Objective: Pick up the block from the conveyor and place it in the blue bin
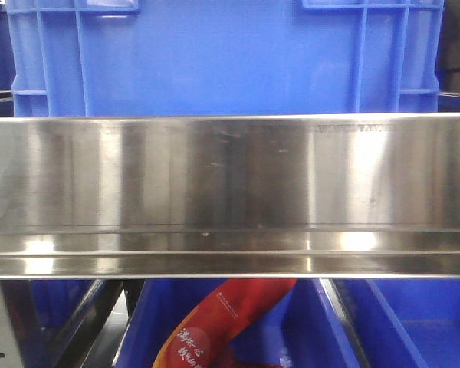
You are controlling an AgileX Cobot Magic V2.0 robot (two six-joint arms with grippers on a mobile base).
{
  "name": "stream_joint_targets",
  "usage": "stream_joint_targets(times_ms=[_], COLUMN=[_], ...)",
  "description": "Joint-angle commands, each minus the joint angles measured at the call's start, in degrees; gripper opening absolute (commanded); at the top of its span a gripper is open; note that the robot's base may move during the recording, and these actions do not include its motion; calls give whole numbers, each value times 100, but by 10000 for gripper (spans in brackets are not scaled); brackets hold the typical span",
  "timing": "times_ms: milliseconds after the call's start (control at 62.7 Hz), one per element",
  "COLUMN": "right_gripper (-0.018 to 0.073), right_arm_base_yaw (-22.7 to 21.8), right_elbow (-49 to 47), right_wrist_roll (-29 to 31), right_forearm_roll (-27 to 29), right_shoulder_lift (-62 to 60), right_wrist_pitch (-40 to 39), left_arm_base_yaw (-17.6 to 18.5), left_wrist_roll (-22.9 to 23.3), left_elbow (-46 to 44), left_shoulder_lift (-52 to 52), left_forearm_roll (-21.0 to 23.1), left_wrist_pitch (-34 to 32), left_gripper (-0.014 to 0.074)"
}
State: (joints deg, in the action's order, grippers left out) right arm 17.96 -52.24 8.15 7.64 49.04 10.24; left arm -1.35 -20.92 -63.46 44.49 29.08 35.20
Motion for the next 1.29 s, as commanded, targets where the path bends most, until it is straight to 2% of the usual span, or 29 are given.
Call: stream_joint_targets(times_ms=[0, 128, 239, 335, 447, 574, 734, 814, 893, 1005, 1069, 1101, 1165, 1276], right_gripper=[-154, -154, -154, -154, -154, -154, -144, -75, 55, 320, 438, 468, 490, 454], right_arm_base_yaw=[238, 537, 691, 753, 789, 789, 789, 789, 789, 789, 789, 789, 789, 789], right_elbow=[-297, -713, -941, -1023, -1034, -1034, -1034, -1034, -1034, -1034, -1034, -1034, -1034, -1035], right_wrist_roll=[43, 43, 43, 43, 43, 43, 43, 43, 43, 43, 43, 43, 43, 43], right_forearm_roll=[23, 23, 23, 23, 23, 23, 23, 23, 34, 210, 210, 210, 210, 210], right_shoulder_lift=[462, 1098, 1524, 1801, 2045, 2169, 2195, 2207, 2292, 2397, 2430, 2430, 2430, 2238], right_wrist_pitch=[-336, -345, -345, -443, -669, -711, -690, -644, -583, -464, -464, -464, -488, -384], left_arm_base_yaw=[55, 401, 1048, 1697, 2444, 2910, 3031, 3031, 3031, 3031, 3031, 3031, 3031, 3031], left_wrist_roll=[-159, -159, -159, -159, -159, -159, -159, -159, -159, -159, -159, -159, -159, -159], left_elbow=[-182, -340, -504, -608, -692, -750, -750, -750, -750, -750, -750, -750, -750, -771], left_shoulder_lift=[222, 581, 969, 1328, 1853, 2483, 3079, 3258, 3348, 3377, 3377, 3377, 3377, 3283], left_forearm_roll=[231, 203, -154, -440, -466, -552, -552, -552, -528, -528, -528, -528, -528, -504], left_wrist_pitch=[30, 19, -104, -546, -1172, -1871, -2309, -2298, -2298, -2241, -2200, -2189, -2189, -2203], left_gripper=[-111, -111, -111, -111, -111, -111, -111, -99, 12, 250, 377, 423, 459, 440])
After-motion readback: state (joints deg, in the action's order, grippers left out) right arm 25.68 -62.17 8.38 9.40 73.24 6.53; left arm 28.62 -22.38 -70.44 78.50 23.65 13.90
